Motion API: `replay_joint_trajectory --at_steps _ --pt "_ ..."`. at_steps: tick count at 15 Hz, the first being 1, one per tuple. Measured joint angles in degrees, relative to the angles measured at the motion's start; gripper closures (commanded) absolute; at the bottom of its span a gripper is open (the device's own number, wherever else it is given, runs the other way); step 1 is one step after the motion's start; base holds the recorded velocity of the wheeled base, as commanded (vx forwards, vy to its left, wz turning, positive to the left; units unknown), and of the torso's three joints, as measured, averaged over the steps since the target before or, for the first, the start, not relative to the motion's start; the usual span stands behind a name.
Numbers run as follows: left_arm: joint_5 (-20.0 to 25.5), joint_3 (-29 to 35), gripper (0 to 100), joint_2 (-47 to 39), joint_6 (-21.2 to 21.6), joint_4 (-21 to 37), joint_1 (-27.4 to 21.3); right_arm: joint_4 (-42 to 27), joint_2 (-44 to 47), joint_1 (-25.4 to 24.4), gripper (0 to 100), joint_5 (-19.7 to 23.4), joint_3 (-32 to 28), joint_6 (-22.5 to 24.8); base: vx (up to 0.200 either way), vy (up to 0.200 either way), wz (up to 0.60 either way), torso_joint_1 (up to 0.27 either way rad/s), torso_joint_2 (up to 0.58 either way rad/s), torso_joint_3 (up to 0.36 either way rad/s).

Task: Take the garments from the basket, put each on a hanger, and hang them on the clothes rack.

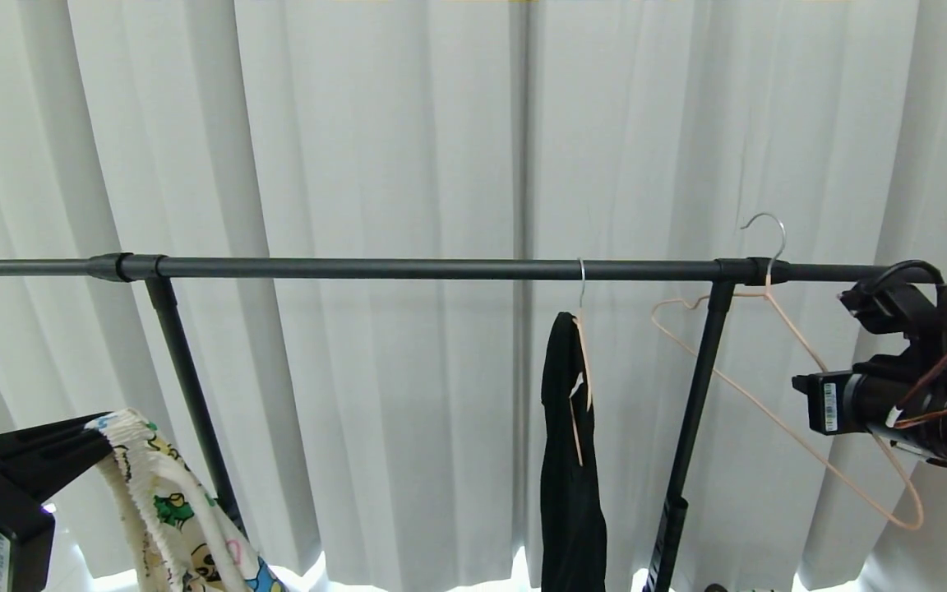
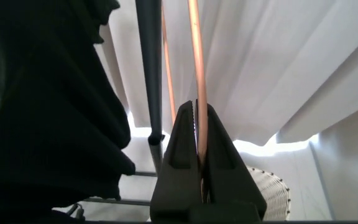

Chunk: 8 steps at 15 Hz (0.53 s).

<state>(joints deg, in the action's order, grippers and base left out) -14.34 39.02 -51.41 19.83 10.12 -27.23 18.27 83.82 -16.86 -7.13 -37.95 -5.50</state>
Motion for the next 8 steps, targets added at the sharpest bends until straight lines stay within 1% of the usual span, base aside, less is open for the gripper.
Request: replay_joint_trajectory --at_steps 1,8 --pt "0.0 0.0 100 0.0 0.0 0.0 0.0 0.0 -1.1 0.0 100 0.0 0.6 0.0 0.000 0.000 0.00 0.000 0.00 0.000" --pt "-0.1 0.0 100 0.0 0.1 0.0 0.1 -0.2 -9.1 0.0 100 0.0 7.5 4.7 -0.200 0.000 0.00 0.000 0.00 0.004"
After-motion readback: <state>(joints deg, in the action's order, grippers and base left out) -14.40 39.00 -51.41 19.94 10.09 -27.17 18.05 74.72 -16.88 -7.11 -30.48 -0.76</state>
